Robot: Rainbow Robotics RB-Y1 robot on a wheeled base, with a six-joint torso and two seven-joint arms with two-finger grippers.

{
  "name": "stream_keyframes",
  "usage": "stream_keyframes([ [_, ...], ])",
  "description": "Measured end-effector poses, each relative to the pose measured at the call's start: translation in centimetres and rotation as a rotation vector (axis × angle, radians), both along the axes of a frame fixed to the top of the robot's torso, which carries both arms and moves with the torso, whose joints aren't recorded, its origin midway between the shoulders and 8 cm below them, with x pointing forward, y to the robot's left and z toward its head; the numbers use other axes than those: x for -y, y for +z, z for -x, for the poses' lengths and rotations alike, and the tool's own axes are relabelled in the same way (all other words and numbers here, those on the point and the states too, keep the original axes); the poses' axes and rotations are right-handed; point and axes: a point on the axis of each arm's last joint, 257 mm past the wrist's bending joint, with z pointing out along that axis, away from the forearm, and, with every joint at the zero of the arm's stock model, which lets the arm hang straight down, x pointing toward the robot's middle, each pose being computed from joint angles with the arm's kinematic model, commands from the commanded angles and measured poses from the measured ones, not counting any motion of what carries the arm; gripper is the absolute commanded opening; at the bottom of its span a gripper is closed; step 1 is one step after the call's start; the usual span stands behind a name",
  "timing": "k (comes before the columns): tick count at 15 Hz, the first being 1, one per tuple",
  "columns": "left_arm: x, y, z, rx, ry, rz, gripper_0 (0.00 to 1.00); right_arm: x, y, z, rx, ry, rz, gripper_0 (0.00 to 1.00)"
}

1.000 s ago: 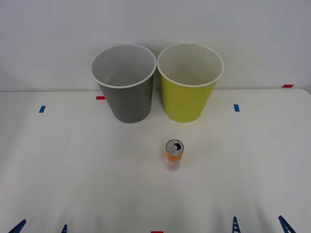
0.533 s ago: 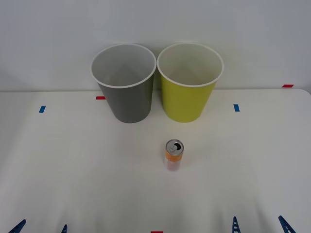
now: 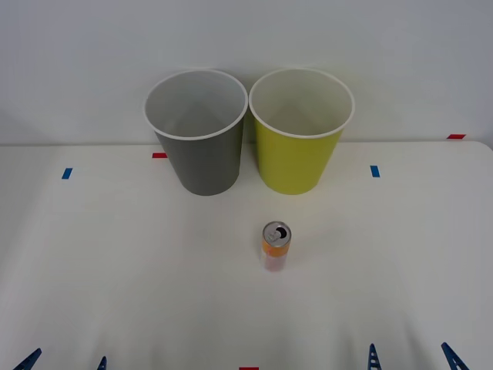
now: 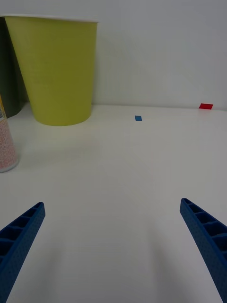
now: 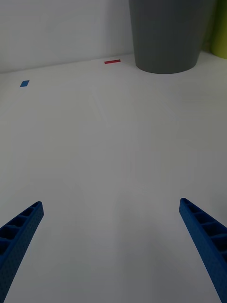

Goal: Put cans in the gray bin and PET bottles in the light green bin.

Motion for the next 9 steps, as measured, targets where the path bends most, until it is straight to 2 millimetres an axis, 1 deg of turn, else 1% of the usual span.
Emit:
stream_keyframes([
  [9, 0.00, 0.00, 0.00, 0.000, 0.000, 0.000, 1.00, 0.00, 0.00, 0.00, 0.000, 0.000, 0.000, 1.00],
])
